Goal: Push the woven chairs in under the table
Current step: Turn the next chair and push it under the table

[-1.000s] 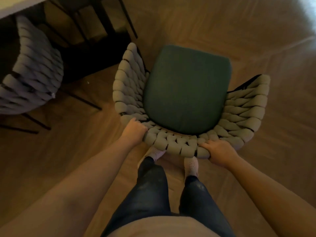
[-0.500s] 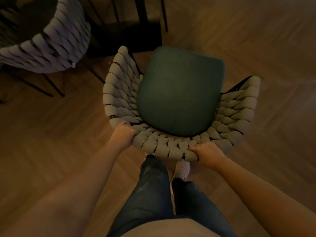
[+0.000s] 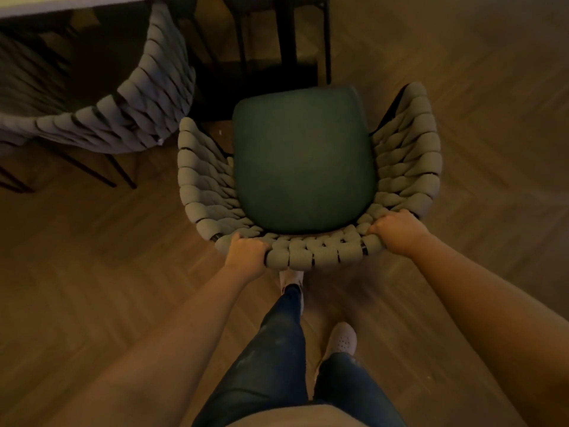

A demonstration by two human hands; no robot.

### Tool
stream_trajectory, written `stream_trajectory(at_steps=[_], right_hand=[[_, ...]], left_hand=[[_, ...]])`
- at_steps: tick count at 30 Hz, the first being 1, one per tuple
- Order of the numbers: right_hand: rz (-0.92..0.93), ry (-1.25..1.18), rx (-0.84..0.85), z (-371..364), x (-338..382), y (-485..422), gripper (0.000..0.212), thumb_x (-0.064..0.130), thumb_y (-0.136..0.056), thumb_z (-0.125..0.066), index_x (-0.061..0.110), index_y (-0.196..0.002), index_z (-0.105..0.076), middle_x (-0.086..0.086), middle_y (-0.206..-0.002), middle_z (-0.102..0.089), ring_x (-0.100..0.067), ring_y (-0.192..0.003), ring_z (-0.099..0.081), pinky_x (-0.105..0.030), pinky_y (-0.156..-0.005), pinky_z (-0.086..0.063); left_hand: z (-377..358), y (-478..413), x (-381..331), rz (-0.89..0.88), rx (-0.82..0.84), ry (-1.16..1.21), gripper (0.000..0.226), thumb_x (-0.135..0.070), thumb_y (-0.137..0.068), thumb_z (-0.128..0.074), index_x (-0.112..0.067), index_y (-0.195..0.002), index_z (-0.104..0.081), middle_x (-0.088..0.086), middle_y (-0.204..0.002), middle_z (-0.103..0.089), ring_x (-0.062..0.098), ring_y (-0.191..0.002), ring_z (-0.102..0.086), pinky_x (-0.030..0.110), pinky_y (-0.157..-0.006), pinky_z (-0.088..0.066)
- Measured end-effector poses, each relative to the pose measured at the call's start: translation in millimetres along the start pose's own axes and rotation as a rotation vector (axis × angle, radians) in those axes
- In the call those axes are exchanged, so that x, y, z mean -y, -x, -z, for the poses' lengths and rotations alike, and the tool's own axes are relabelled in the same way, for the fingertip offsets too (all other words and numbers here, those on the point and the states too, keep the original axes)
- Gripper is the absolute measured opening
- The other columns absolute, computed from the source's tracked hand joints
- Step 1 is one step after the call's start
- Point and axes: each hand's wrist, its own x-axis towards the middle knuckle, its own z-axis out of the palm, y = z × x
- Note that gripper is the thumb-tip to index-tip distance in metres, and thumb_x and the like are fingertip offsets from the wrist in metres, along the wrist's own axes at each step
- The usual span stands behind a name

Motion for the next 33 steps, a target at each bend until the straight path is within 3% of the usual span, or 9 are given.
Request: stream_trajectory(at_steps=[6, 13, 24, 33], right_hand=[[0.015, -0.03, -0.017, 38.3, -6.9, -51.5, 0.033, 0.022, -0.095, -0.049, 0.035, -0.124, -0.056, 0.004, -0.123, -0.058, -0.018, -0.115, -0.05, -0.033, -0.09, -0.046], [0.004, -0.046, -0.004, 59.3, -17.0, -79.0, 0.034, 0.024, -0.095, -0.05, 0.039, -0.124, -0.056, 0.009, -0.123, -0.059, -0.015, -0.114, -0.051, -0.031, -0.085, -0.047], [-0.016, -0.118, -0.045, 89.5, -20.7, -117.1, 0.034, 0.027, -0.096, -0.049, 0.039, -0.128, -0.053, 0.007, -0.125, -0.058, -0.017, -0.114, -0.051, -0.03, -0.082, -0.04], [-0.059, -0.138, -0.035, 116.9, -34.7, -154.4, 0.035, 0.026, -0.096, -0.049, 0.037, -0.128, -0.054, 0.004, -0.123, -0.058, -0.018, -0.112, -0.052, -0.033, -0.088, -0.046]], left_hand=[[26.7, -36.0, 43.8, 0.017, 0.075, -0.003, 0.028, -0.03, -0.094, -0.05, -0.034, -0.12, -0.06, -0.008, -0.114, -0.065, 0.016, -0.113, -0.056, 0.042, -0.11, -0.026], [54.7, -62.6, 65.5, -0.014, 0.12, -0.022, 0.024, -0.025, -0.094, -0.051, -0.027, -0.115, -0.062, -0.002, -0.11, -0.065, 0.02, -0.11, -0.057, 0.046, -0.111, -0.027], [106.2, -98.0, 108.0, -0.073, 0.116, -0.12, 0.021, -0.024, -0.095, -0.049, -0.023, -0.111, -0.063, 0.001, -0.107, -0.065, 0.021, -0.105, -0.058, 0.041, -0.099, -0.036], [144.2, -138.5, 138.7, -0.108, 0.111, -0.165, 0.021, -0.025, -0.098, -0.05, -0.022, -0.114, -0.063, 0.002, -0.11, -0.065, 0.021, -0.107, -0.058, 0.036, -0.094, -0.039]])
